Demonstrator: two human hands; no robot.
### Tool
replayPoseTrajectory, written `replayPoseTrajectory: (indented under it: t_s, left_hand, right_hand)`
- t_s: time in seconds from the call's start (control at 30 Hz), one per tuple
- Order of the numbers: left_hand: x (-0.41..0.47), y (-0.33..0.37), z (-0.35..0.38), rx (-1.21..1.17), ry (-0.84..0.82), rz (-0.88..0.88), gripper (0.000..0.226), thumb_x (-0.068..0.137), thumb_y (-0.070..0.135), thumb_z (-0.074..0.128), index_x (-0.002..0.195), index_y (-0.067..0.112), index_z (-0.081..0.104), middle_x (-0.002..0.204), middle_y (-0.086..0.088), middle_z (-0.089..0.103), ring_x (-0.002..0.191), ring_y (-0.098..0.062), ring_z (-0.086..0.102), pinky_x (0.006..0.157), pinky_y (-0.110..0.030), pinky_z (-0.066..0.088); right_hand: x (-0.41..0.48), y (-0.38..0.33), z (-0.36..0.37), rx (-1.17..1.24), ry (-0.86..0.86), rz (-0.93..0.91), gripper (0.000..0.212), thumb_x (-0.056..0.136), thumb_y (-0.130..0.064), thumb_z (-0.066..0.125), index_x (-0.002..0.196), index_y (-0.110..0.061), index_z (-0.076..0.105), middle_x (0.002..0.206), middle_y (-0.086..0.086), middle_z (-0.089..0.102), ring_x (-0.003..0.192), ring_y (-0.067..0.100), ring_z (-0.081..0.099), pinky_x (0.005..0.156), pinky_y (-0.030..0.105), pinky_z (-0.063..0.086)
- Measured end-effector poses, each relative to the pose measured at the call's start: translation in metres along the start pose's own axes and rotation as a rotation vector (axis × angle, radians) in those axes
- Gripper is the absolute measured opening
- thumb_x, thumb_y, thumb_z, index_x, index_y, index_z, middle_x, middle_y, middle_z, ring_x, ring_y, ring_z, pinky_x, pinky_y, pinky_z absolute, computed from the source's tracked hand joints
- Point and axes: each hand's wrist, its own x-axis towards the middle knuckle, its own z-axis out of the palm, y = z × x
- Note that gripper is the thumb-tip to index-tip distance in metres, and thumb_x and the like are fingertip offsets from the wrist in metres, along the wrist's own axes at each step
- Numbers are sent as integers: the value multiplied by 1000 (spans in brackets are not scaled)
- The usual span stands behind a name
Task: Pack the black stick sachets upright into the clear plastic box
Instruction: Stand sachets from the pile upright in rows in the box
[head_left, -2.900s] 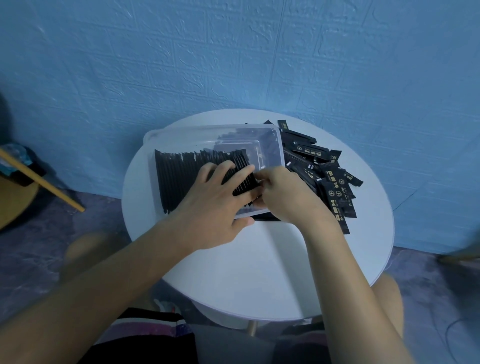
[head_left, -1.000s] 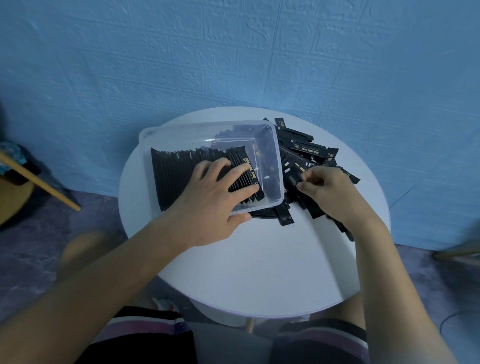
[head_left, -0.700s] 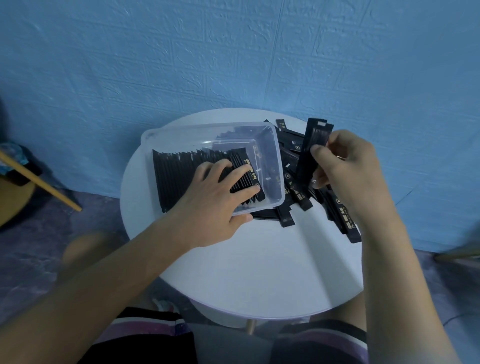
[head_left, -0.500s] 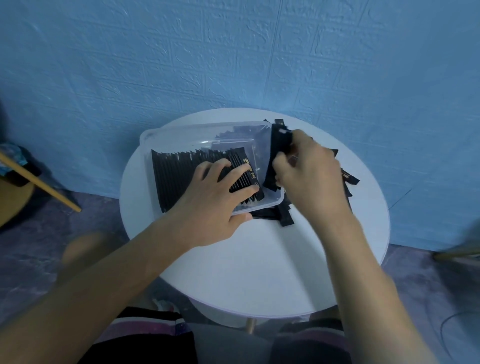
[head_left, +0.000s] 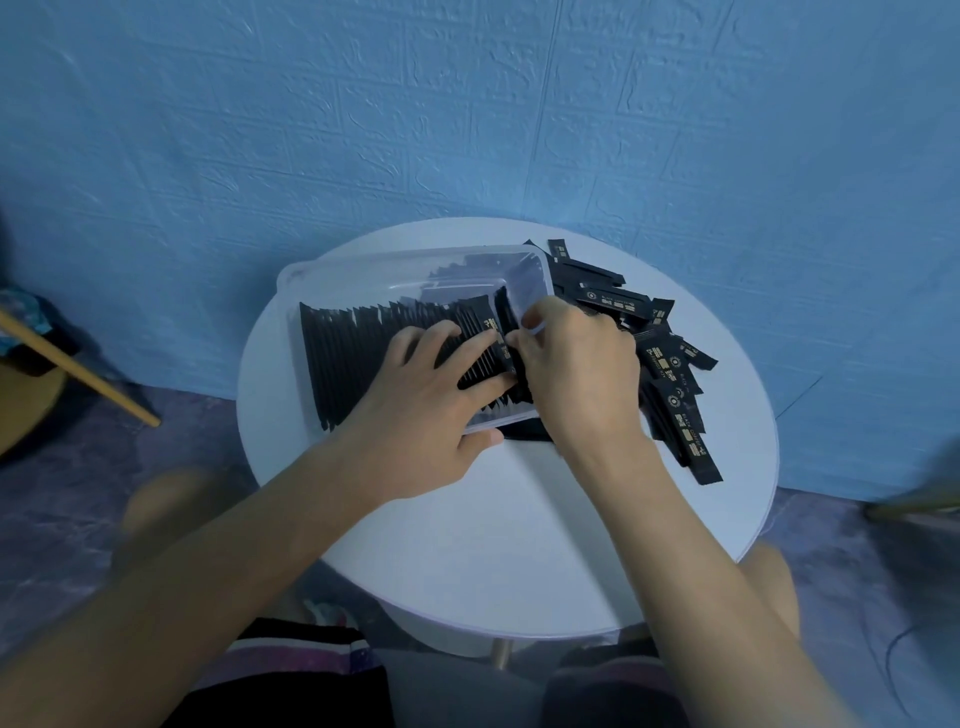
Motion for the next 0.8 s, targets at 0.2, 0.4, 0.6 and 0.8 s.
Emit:
replayPoseTrajectory:
  t_s: [0.2, 0.4, 0.6, 0.8]
  left_hand:
    - [0, 0, 0, -8, -5, -7, 60, 90, 60, 34, 142, 35, 54, 157, -4, 38, 138, -38, 36, 111, -55, 24]
    - [1, -1, 0, -6, 15, 0, 57, 90, 59, 38, 140, 36, 54, 156, -3, 38, 137, -37, 37, 110, -54, 25]
    - [0, -1, 2, -4, 29, 16, 54, 91, 57, 48, 140, 36, 54, 158, -4, 38, 136, -38, 39, 108, -55, 27]
    - [-1, -3, 1, 15, 19, 11, 54, 92, 58, 44, 141, 37, 54, 161, -4, 35, 137, -37, 38, 109, -55, 27]
  right_hand:
    - [-10, -1, -3, -17, -113, -64, 16, 96, -16, 46, 97, -16, 62, 79, 11, 69, 78, 42, 61, 60, 38, 36]
    - [-22, -3, -16, 55, -202, -81, 18, 99, -11, 40, 90, -13, 55, 75, 9, 64, 71, 37, 49, 60, 38, 33]
    - [-23, -7, -19, 22, -300, -64, 15, 96, -4, 39, 90, -10, 52, 77, 8, 59, 73, 36, 49, 62, 38, 32]
    - [-21, -9, -21, 31, -340, -45, 15, 95, -3, 39, 88, -7, 51, 77, 10, 58, 74, 38, 49, 62, 38, 31]
